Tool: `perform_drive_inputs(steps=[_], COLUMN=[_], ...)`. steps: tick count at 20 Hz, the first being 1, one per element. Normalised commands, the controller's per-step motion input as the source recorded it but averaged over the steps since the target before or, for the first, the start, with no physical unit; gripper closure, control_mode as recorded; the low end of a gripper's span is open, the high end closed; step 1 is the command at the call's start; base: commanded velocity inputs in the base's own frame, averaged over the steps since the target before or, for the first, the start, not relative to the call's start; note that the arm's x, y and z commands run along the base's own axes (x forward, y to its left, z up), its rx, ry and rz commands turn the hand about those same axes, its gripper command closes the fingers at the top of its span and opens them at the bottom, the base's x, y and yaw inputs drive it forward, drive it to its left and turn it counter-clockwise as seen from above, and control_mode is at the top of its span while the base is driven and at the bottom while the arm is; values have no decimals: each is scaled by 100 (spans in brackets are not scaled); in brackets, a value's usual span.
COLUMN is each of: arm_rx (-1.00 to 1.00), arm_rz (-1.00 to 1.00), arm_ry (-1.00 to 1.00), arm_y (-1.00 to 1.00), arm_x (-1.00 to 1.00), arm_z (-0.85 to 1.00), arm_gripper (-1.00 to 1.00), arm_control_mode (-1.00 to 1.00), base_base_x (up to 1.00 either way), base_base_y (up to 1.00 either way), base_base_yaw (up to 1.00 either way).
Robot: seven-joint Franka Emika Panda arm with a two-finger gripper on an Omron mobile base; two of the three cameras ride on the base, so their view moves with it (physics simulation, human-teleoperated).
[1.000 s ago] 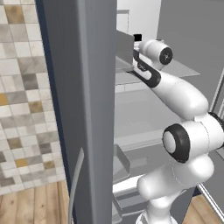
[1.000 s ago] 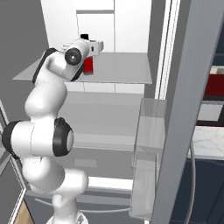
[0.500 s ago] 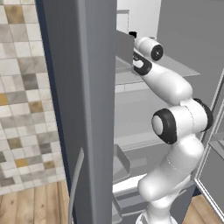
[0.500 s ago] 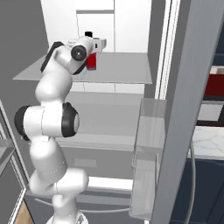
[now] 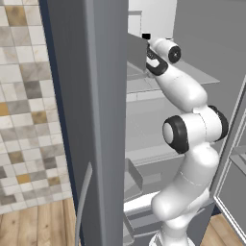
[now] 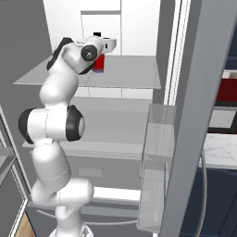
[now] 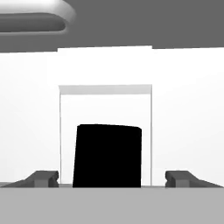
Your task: Place the liquor on the top shelf of the fridge to keep it out of children's reach, and place the onion and pear on lower shelves for easy access.
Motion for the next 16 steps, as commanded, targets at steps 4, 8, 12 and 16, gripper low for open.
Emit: perform_drive_inputs(steps=[4,8,12,16], arm_rx=[0,0,-2,-4], arm_rz=[0,0,0,0], arm_ry=[15,9,1,0], arm_y=[-2,0,0,1], arm_x=[-17,-46,-51,-50], arm_z=[3,0,0,4], arm_gripper=[-100,-100,-100,-100], arm_control_mode=[-100,-100,-100,-100], base_base_x=[0,0,0,0], base_base_y=[0,0,0,0], base_base_yaw=[0,0,0,0])
